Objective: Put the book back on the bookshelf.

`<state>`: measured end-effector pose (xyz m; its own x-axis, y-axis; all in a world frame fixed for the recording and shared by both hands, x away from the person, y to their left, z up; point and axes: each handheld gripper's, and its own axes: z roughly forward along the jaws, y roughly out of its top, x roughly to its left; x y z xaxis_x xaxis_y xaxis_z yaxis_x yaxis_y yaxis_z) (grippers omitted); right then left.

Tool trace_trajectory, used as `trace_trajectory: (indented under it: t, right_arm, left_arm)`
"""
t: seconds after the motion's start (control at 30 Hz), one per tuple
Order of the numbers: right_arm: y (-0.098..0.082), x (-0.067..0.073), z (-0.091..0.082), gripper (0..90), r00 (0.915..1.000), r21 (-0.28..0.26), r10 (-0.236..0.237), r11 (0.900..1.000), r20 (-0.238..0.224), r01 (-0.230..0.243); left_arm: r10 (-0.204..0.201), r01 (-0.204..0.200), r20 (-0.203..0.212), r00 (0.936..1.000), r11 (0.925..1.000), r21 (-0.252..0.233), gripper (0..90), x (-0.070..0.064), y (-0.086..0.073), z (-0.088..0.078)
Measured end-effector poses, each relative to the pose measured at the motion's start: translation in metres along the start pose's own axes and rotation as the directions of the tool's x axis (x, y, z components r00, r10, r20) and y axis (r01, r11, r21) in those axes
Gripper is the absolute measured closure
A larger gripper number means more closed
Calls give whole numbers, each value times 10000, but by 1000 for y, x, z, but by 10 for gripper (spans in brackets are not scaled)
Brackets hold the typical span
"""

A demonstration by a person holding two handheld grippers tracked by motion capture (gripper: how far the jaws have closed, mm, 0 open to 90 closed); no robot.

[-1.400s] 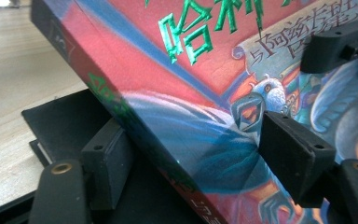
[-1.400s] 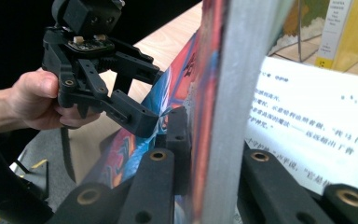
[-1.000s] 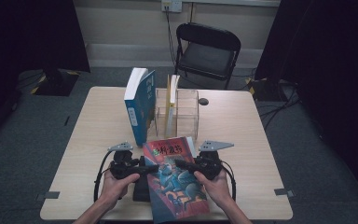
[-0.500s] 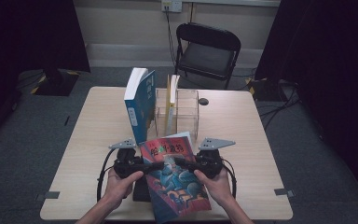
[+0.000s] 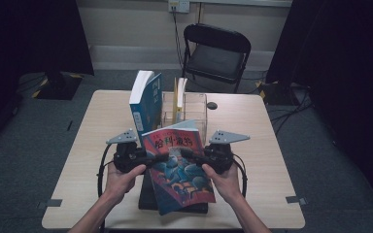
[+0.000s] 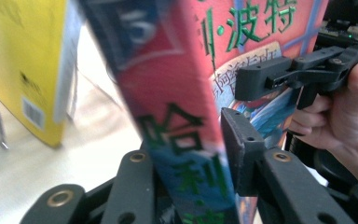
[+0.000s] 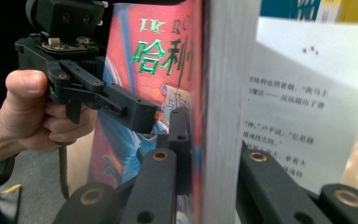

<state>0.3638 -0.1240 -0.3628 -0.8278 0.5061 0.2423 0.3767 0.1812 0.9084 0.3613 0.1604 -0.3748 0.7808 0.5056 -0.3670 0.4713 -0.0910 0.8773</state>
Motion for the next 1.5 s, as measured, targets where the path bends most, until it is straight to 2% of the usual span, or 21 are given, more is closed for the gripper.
trace_trajectory:
  t: [0.1, 0.13, 0.17, 0.2, 0.27, 0.33, 0.4, 0.47, 0.5, 0.53, 0.67, 0.73, 0.77, 0.83, 1.03, 1.2, 1.3, 1.37, 1.43, 1.47, 1.5]
  right_arm:
    - [10, 2, 0, 811, 9996, -543, -294, 9981, 23, 294]
    - [13, 3, -1, 809, 9993, -712, -381, 9967, -5, 380]
    - [15, 4, -1, 806, 9991, -821, -429, 9957, -12, 426]
    - [15, 5, -1, 804, 9987, -898, -508, 9947, -2, 506]
    - [12, 5, 0, 791, 9980, -916, -635, 9938, -46, 628]
    - [7, 4, -3, 762, 9987, -1017, -463, 9939, -233, 437]
    - [4, 5, -7, 685, 9990, -1019, -418, 9940, -158, 399]
    - [0, 4, -12, 553, 9994, -1001, -314, 9944, 144, 327]
    - [-1, 4, -15, 503, 9984, -1003, -316, 9943, 468, 361]
    - [-2, 2, -21, 480, 9960, -994, -415, 9938, 789, 493]
    - [-10, -6, -37, 425, 9947, -1160, -210, 9927, 1006, 327]
    - [-20, -11, -38, 392, 9931, -865, -140, 9960, 1168, 242]
    - [-25, -14, -36, 379, 9932, -687, -64, 9975, 1160, 145]
    - [-34, -19, -33, 379, 9946, -463, 7, 9989, 1035, 41]
    - [-48, -32, -18, 405, 9972, -88, 63, 9999, 745, -57]
    - [-47, -32, -16, 483, 9953, -80, -173, 9998, 952, 182]
    - [-47, -31, -18, 491, 9951, -17, -228, 9997, 960, 230]
    - [-48, -30, -20, 510, 9947, 15, -245, 9997, 1001, 245]
    - [-48, -31, -21, 519, 9947, 20, -202, 9998, 1012, 201]
    - [-48, -31, -20, 520, 9944, 30, -198, 9998, 1043, 196]
    - [-48, -31, -20, 520, 9940, 34, -200, 9998, 1071, 198]
  left_arm:
    - [357, -364, -153, 9992, 9979, -529, 728, -4, 12, -7]
    - [598, -610, -211, 9980, 9960, -645, 738, -6, 14, -9]
    - [1009, -1039, -470, 9938, 9923, -678, 737, -9, 15, -11]
    - [1216, -1253, -612, 9907, 9902, -621, 734, -11, 15, -11]
    - [1321, -1363, -595, 9894, 9880, -724, 722, -12, 12, -12]
    - [1405, -1439, -453, 9890, 9861, -833, 719, -15, 10, -12]
    - [1537, -1570, -442, 9871, 9841, -829, 704, -21, 8, -11]
    - [1676, -1722, -583, 9841, 9813, -864, 699, -27, 6, -10]
    - [1676, -1722, -583, 9841, 9813, -864, 707, -27, 6, -10]
    - [1877, -1930, -676, 9799, 9777, -826, 717, -31, 5, -10]
    - [1886, -1953, -821, 9786, 9773, -818, 722, -33, 4, -11]
    - [1958, -2036, -954, 9760, 9757, -804, 728, -35, 3, -11]
    - [2132, -2212, -1063, 9712, 9726, -711, 730, -37, 4, -11]
    - [2313, -2397, -1190, 9656, 9689, -617, 730, -40, 4, -11]
    - [2602, -2655, -973, 9606, 9630, -466, 727, -48, 2, -11]
    - [3077, -3096, -1138, 9446, 9509, 12, 708, -58, -1, 1]
    - [3196, -3202, -1109, 9410, 9473, 132, 699, -60, -3, 9]
    - [3193, -3204, -1104, 9412, 9472, 74, 699, -60, -4, 10]
    - [3336, -3347, -1117, 9361, 9423, 92, 698, -59, -6, 12]
    - [3345, -3359, -1102, 9359, 9419, 65, 691, -58, -7, 12]
    - [3208, -3229, -1128, 9404, 9464, -4, 672, -57, -7, 12]
